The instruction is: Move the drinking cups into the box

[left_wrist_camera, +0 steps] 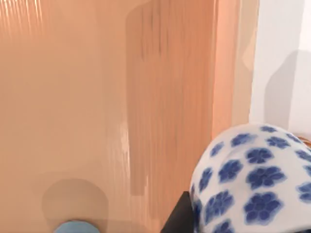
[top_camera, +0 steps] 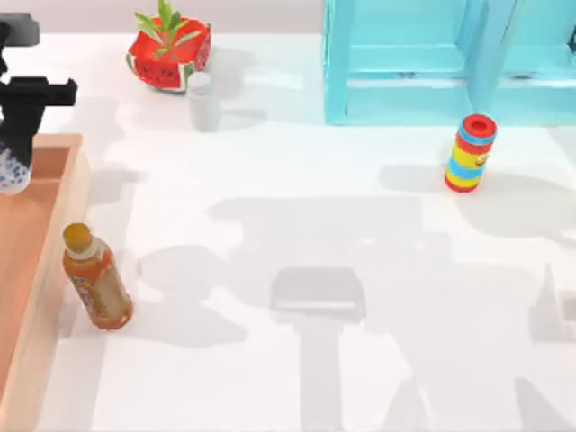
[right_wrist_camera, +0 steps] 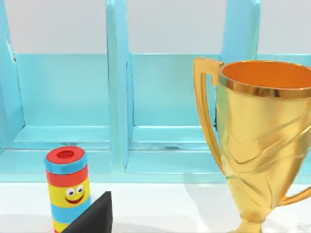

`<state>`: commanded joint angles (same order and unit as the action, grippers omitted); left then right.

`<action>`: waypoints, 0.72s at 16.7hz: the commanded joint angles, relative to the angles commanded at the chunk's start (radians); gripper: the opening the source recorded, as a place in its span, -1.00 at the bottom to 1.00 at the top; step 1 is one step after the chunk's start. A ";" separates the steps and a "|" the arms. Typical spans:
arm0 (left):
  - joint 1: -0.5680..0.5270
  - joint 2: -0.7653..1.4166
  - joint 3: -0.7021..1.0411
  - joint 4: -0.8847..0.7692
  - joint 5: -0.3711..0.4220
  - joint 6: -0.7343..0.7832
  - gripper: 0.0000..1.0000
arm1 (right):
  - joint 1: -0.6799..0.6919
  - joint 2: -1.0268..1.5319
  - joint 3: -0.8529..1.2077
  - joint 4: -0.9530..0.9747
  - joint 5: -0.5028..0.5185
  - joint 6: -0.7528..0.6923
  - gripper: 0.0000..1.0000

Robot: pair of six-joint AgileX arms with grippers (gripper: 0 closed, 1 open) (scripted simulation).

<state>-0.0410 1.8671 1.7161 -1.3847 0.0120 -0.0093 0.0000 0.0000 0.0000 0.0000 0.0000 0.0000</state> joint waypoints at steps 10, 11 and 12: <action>0.316 -0.063 -0.062 -0.043 -0.008 0.308 -1.00 | 0.000 0.000 0.000 0.000 0.000 0.000 1.00; 0.316 -0.063 -0.062 -0.043 -0.008 0.308 -1.00 | 0.000 0.000 0.000 0.000 0.000 0.000 1.00; 0.316 -0.063 -0.062 -0.043 -0.008 0.308 -1.00 | 0.000 0.000 0.000 0.000 0.000 0.000 1.00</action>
<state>0.2749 1.8041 1.6539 -1.4273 0.0035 0.2985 0.0000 0.0000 0.0000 0.0000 0.0000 0.0000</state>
